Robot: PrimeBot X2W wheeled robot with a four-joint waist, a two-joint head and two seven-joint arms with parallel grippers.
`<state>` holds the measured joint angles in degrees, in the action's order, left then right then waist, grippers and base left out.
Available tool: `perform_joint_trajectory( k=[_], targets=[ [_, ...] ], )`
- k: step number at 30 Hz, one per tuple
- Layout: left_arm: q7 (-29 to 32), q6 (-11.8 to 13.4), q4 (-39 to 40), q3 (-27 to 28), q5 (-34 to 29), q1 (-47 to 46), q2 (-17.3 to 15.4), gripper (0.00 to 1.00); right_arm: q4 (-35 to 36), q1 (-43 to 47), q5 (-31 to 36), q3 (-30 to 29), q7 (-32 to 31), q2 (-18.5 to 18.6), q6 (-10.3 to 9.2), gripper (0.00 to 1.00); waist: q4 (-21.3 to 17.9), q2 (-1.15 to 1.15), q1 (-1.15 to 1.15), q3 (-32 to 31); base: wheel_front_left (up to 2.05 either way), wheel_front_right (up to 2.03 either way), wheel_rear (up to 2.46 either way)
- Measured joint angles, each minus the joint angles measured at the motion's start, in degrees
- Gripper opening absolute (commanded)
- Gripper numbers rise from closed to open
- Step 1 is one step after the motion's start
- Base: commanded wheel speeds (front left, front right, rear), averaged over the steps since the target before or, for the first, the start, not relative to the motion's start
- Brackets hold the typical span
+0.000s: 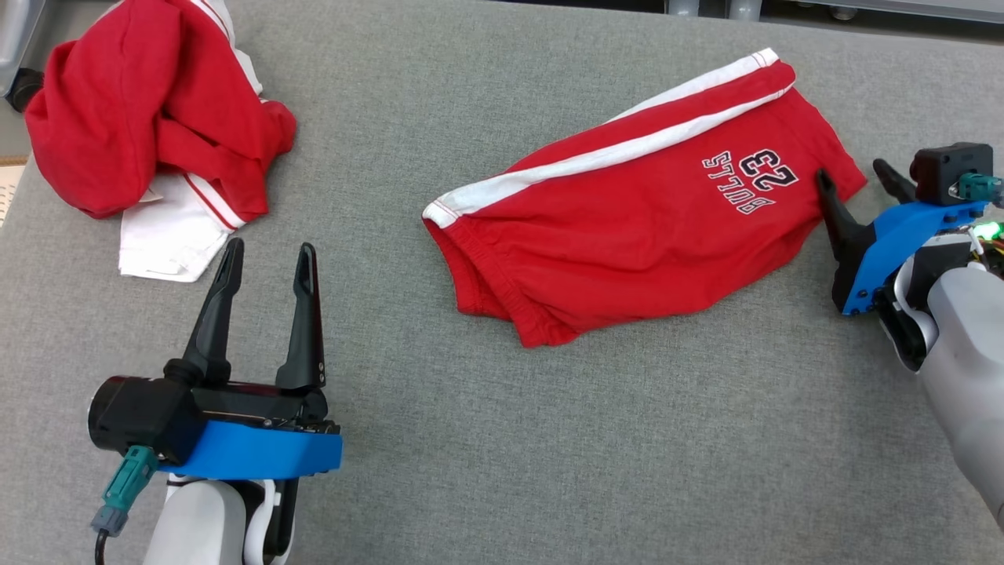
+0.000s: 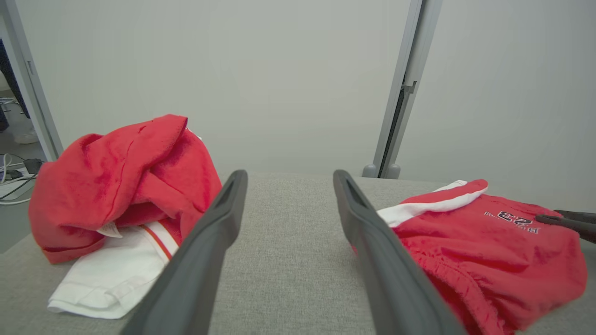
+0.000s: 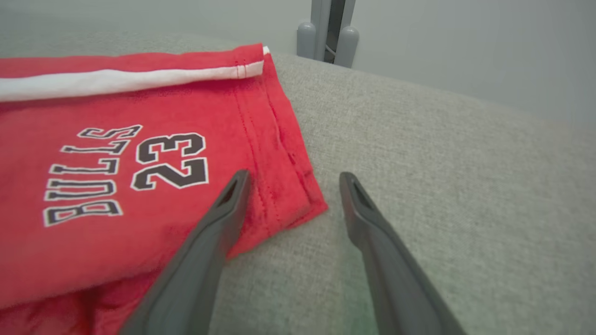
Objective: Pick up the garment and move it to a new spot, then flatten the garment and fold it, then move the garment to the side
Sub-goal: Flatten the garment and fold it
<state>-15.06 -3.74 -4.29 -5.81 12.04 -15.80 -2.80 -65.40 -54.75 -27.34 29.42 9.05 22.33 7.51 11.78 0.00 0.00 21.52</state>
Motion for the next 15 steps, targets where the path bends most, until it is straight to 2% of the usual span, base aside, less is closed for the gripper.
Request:
perform_joint_trajectory(
  k=[6, 7, 8, 15],
  targets=[
    [0.0, 0.16, 0.22, 0.16, 0.09, 0.44, -0.01, 1.0, -0.73, 0.49, -2.0, 1.47, -1.86, -0.07, -0.01, 1.0, 0.18, 0.0, 0.0, -0.07, 0.0, 0.0, 0.0],
    [0.0, 0.31, 0.25, 0.16, 0.09, 0.44, -0.01, 1.0, -0.64, 0.58, -2.36, 1.71, -2.09, -0.12, -0.01, 0.21, 0.17, 0.0, 0.0, -0.1, 0.0, 0.0, 0.0],
    [0.0, 0.52, 0.3, 0.18, 0.09, 0.44, -0.01, 1.0, -0.36, 0.71, -2.86, 1.96, -2.32, -0.19, -0.01, 0.0, 0.14, 0.0, 0.0, -0.13, 0.0, 0.0, 0.0],
    [0.0, 0.59, 0.08, -0.23, 0.13, 0.66, 0.0, 1.0, 1.47, 2.16, -5.68, 3.04, 0.69, -0.65, 0.0, 0.0, -0.93, 0.0, 0.0, -1.03, 0.0, 0.0, 0.0]
  ],
)
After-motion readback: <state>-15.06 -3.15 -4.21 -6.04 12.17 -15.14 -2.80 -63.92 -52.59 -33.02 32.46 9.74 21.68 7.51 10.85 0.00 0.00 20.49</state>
